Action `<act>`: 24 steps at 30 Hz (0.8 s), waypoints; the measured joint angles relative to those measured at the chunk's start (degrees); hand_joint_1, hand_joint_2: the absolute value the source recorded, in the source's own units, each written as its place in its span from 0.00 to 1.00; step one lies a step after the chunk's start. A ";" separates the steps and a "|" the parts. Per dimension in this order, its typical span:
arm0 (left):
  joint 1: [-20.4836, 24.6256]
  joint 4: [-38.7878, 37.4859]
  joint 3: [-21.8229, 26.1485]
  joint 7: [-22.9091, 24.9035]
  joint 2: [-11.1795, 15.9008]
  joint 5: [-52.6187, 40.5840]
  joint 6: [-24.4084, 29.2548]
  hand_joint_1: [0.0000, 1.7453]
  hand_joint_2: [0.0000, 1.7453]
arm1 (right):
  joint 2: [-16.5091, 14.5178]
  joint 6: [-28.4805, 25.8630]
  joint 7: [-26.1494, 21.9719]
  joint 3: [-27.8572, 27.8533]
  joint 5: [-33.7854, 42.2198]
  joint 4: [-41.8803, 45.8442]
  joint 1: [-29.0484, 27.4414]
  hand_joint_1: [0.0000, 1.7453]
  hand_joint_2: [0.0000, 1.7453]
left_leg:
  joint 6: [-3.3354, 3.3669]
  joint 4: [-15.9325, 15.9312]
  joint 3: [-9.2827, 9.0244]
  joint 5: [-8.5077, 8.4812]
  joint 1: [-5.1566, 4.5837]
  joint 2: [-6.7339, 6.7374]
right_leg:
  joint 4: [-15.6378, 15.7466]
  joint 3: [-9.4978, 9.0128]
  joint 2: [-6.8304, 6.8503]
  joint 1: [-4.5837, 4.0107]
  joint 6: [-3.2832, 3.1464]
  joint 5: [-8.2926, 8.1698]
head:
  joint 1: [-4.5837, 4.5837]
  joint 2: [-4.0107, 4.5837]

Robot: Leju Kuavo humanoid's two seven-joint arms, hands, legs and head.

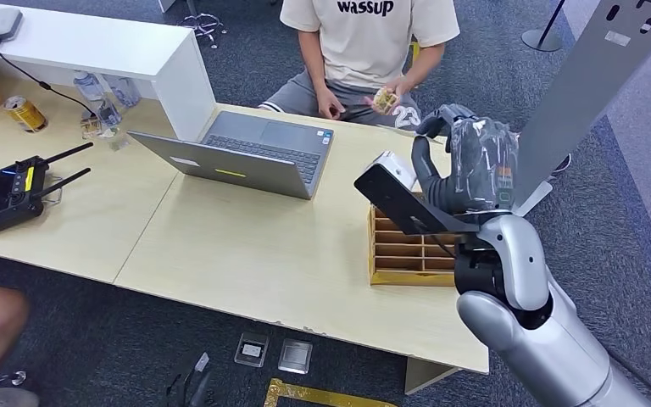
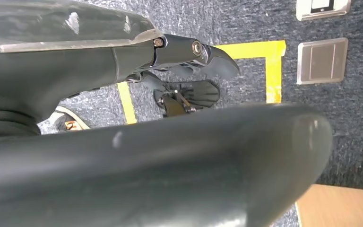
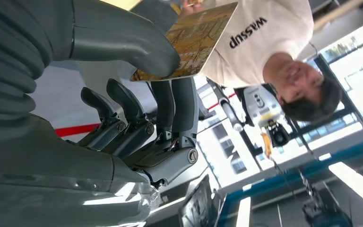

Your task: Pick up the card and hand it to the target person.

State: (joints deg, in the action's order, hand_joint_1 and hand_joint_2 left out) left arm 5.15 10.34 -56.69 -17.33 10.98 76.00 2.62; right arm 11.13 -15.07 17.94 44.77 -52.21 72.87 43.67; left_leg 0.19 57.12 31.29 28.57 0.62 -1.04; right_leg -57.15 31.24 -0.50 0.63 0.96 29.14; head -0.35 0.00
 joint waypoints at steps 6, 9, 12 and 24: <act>0.24 0.00 -0.32 -0.30 -0.39 -1.11 -0.44 0.00 0.00 | -2.33 -15.47 -3.51 -0.32 -7.84 -11.05 1.47 0.92 1.00 | 0.00 0.00 0.02 0.00 0.00 -0.03 | 0.00 0.00 0.03 0.00 0.00 0.00 | 0.01 0.00; 0.46 0.00 -0.66 -0.22 -0.64 -1.43 -0.46 0.00 0.00 | -3.37 -21.73 -3.78 -0.34 -11.82 -17.12 2.25 0.92 1.00 | 0.00 0.00 0.03 0.00 0.00 -0.04 | 0.00 0.01 0.04 0.00 0.00 0.00 | 0.01 0.00; 0.72 0.00 -0.86 0.01 -0.86 -1.80 -0.39 0.00 0.00 | -4.14 -23.98 -2.57 -0.34 -16.69 -21.55 2.45 0.92 1.00 | 0.00 0.00 0.03 0.00 0.00 -0.04 | 0.00 0.01 0.04 0.00 0.00 0.00 | 0.01 0.00; 1.07 0.00 -1.64 0.21 -1.05 -1.84 -0.05 0.00 0.00 | -6.94 -24.51 -2.69 -0.64 -21.81 -32.83 2.40 0.92 1.00 | 0.00 0.00 0.03 0.00 0.00 -0.02 | 0.00 0.02 0.02 0.00 0.00 0.00 | 0.01 0.00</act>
State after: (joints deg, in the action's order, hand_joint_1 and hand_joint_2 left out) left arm 6.22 10.34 -58.33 -17.11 9.92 74.16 2.57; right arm 4.19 -39.58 15.26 44.13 -74.02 40.04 46.07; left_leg 0.19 57.12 31.32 28.57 0.62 -1.06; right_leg -57.15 31.26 -0.48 0.63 0.96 29.15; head -0.34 0.00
